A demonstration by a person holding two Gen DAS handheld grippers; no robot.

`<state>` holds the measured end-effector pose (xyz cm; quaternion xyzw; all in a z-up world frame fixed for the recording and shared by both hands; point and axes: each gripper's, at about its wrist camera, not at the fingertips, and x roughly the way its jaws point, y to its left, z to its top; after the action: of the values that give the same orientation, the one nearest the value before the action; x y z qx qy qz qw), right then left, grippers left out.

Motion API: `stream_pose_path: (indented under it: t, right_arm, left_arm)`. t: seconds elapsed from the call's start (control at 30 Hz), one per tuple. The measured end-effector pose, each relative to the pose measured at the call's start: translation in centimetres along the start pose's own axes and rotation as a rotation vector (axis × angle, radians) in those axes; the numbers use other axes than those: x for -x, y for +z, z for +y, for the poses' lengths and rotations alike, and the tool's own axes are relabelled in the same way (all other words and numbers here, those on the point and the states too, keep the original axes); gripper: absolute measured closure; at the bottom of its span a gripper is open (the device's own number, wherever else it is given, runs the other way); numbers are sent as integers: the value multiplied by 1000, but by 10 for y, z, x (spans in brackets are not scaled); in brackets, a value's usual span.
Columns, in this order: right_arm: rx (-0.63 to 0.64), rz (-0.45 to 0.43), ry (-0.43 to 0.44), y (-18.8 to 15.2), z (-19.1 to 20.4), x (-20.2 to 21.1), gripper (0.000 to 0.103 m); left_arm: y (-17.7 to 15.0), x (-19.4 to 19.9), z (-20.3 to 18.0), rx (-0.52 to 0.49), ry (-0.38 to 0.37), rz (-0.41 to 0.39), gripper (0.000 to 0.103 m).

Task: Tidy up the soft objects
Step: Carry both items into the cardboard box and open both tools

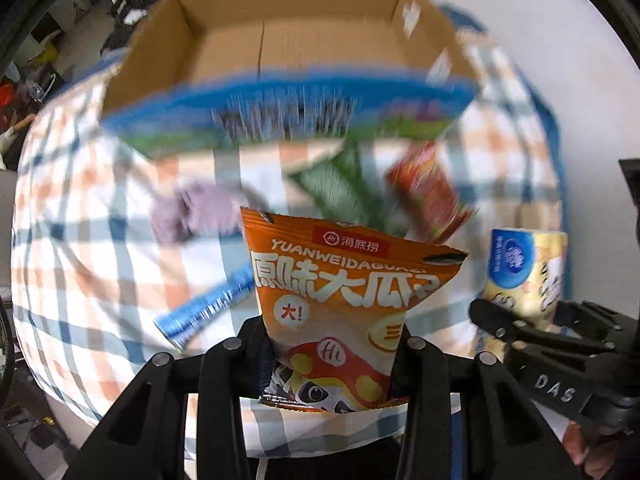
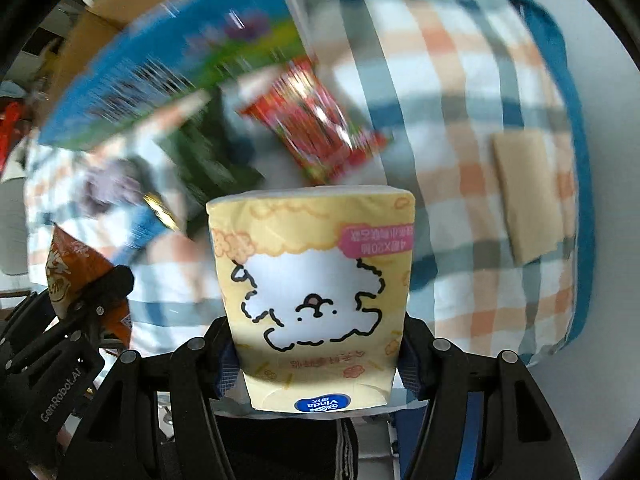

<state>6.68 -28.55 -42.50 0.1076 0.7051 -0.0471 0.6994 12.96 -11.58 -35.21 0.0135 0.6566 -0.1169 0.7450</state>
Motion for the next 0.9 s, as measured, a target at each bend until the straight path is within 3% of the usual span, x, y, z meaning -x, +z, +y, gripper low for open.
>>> stream_pose_path:
  t: [0.2,0.43,0.63,0.9]
  right_arm:
    - [55,-130,44,33,16,64,38]
    - [97,-207,62,92,42,101,38]
    - [118,-211,69,171,69,114,38]
    - [132,-156,47,264,97,87,38]
  left_arm:
    - [57,71,5,19,-25,-136,66]
    - [119,93,25,54,3,-207,66]
    - [181,80,46,124,-75,-128,66]
    - [249,3,69,210,-214,67,66]
